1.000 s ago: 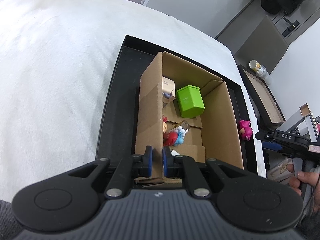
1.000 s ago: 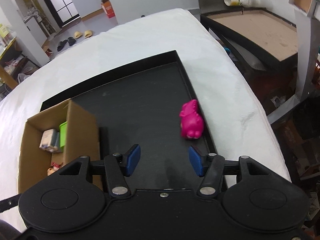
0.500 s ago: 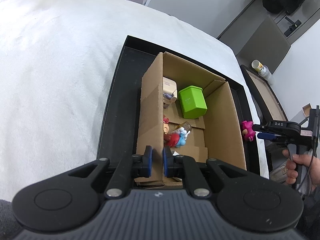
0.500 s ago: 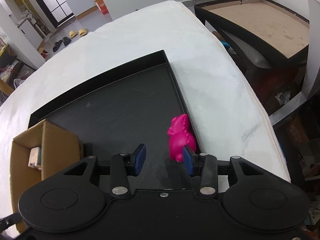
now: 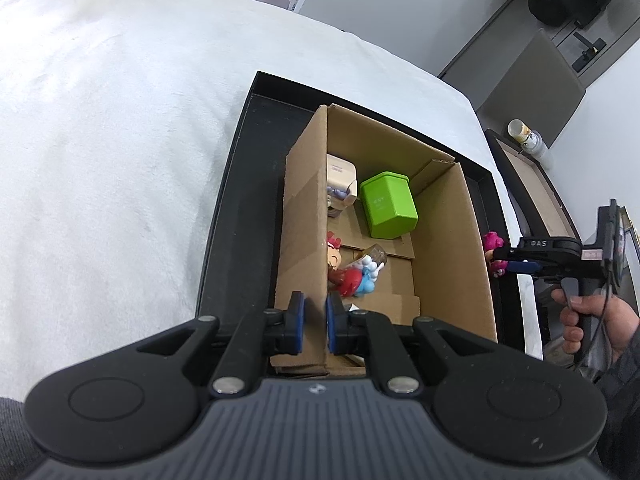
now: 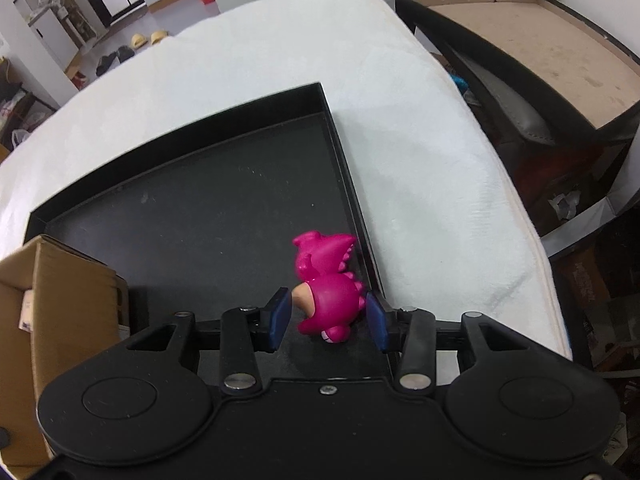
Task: Organize rigid objects
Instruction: 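Lift the pink dinosaur and carry it over the cardboard box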
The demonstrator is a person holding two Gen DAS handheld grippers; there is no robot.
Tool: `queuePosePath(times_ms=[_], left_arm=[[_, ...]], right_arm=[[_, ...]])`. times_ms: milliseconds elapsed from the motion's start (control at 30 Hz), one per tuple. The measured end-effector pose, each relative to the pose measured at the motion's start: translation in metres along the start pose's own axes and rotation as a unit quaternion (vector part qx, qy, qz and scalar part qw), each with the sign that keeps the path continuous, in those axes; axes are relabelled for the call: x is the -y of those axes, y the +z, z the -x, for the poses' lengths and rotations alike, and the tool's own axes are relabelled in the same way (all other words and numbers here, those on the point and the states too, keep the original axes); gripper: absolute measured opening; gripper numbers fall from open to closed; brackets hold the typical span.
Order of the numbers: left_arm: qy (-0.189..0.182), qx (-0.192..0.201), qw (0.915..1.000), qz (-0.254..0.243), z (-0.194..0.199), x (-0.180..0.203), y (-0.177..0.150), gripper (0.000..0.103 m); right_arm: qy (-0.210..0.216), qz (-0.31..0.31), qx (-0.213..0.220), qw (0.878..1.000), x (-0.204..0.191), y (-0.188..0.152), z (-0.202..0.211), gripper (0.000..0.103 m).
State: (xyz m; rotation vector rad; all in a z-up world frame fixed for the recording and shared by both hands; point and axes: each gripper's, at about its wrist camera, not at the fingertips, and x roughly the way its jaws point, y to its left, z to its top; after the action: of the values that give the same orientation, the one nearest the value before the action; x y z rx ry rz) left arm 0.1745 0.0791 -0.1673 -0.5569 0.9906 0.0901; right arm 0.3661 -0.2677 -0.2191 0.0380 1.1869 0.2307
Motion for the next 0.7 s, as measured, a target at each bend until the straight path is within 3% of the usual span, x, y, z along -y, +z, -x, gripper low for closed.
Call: queuePosePath(times_ms=[300,700], left_arm=[[0.001,0.001,1.0,-0.002,0.001,0.0,-0.001,0.01],[-0.001,0.001,1.0,-0.001,0.001,0.0,-0.001,0.01]], right_arm=[[-0.009,0.006,0.001,1.0,-0.008,0.005,-0.013,0.04],[0.012,-0.001,0.008,1.0,-0.026,-0.016,0.021,0.04]])
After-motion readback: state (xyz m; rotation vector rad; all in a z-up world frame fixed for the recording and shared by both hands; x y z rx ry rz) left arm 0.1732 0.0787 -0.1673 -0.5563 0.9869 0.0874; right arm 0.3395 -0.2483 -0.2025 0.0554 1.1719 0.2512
